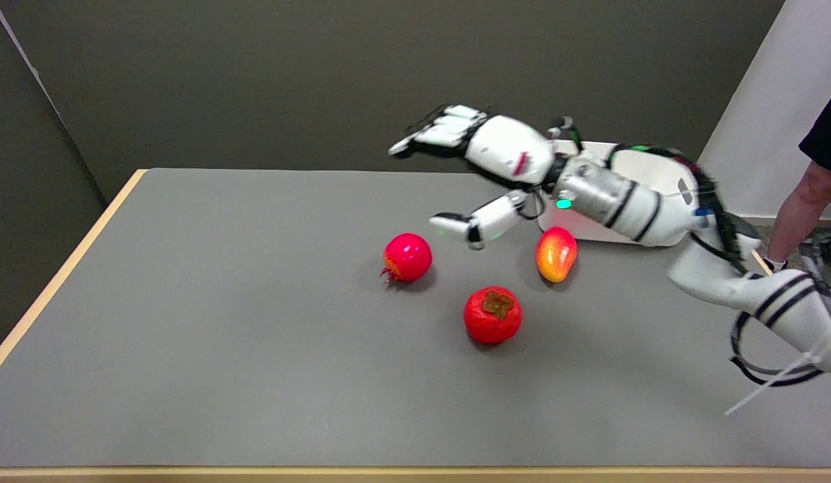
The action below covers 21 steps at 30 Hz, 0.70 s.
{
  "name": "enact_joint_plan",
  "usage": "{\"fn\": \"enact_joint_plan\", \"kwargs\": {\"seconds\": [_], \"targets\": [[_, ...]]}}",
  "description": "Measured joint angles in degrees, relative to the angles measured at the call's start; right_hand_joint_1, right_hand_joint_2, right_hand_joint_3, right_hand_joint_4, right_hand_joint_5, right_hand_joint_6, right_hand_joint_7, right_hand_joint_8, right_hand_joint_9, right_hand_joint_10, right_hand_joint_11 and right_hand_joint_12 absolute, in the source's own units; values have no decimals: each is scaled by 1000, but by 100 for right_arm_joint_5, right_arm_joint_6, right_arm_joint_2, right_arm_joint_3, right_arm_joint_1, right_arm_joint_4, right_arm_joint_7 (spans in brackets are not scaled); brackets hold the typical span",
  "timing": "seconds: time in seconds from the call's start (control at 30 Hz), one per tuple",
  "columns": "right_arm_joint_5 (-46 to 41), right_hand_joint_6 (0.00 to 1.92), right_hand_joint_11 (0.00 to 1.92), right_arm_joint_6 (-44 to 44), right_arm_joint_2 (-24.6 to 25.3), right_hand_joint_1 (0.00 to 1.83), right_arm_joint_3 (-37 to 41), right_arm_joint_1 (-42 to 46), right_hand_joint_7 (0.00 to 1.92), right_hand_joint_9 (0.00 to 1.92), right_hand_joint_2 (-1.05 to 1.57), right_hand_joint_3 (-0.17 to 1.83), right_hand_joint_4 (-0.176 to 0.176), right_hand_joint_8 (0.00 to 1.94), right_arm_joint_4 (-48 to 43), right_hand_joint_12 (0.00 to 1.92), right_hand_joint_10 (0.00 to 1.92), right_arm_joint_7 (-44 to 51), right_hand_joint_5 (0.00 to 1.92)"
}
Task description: Pick up the pomegranate.
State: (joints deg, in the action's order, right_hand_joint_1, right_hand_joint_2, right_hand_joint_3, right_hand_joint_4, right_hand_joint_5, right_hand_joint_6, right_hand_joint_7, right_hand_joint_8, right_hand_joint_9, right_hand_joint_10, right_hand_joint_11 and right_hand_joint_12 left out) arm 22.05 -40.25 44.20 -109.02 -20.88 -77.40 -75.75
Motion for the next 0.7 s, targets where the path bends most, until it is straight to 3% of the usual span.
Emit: {"fn": "enact_joint_plan", "kwargs": {"seconds": [0.33,0.7], "targets": [[1032,488,103,756,502,505,-961,-749,362,241,634,880,76,363,-21,1254,750,-438,264],[1521,486,105,1186,957,522,-1622,-1172,358,242,635,886,76,360,360,1251,745,-648,262]]}}
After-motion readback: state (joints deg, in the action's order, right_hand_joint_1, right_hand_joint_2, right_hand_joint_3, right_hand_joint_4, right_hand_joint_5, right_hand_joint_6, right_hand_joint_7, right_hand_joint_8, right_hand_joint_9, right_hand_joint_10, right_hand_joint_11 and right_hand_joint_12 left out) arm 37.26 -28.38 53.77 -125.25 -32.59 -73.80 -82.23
